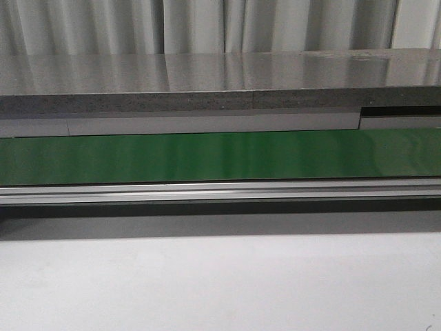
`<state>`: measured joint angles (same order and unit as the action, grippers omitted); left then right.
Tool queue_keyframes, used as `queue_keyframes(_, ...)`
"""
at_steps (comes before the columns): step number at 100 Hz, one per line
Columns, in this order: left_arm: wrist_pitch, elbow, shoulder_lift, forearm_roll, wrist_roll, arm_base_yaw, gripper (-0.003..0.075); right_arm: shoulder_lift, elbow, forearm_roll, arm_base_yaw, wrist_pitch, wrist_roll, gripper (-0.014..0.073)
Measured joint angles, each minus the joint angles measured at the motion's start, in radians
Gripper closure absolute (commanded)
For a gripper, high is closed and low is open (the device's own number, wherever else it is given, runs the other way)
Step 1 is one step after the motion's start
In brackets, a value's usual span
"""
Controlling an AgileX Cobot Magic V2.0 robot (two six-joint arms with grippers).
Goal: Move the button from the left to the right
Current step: 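Move the left gripper down toward the yellow push button in the blue tray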
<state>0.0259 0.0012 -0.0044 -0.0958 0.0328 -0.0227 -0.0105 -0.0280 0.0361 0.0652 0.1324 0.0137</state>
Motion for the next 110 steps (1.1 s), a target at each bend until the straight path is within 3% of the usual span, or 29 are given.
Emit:
queue_keyframes(53,0.004,0.000,0.000,0.005,0.000,0.000,0.0740,0.000,0.000,0.000,0.000,0.000,0.000,0.0661)
queue_keyframes(69,-0.076,-0.019,0.000,0.024,0.000,0.000,0.0740,0.000,0.000,0.000,0.000,0.000,0.000,0.0661)
queue_keyframes(88,-0.202,-0.175,0.107,0.068,0.000,0.000,0.0740,0.000,0.000,0.000,0.000,0.000,0.000,0.0661)
queue_keyframes(110,-0.423,-0.458,0.401,0.085,0.000,0.000,0.0740,0.000,0.000,0.000,0.000,0.000,0.000,0.0661)
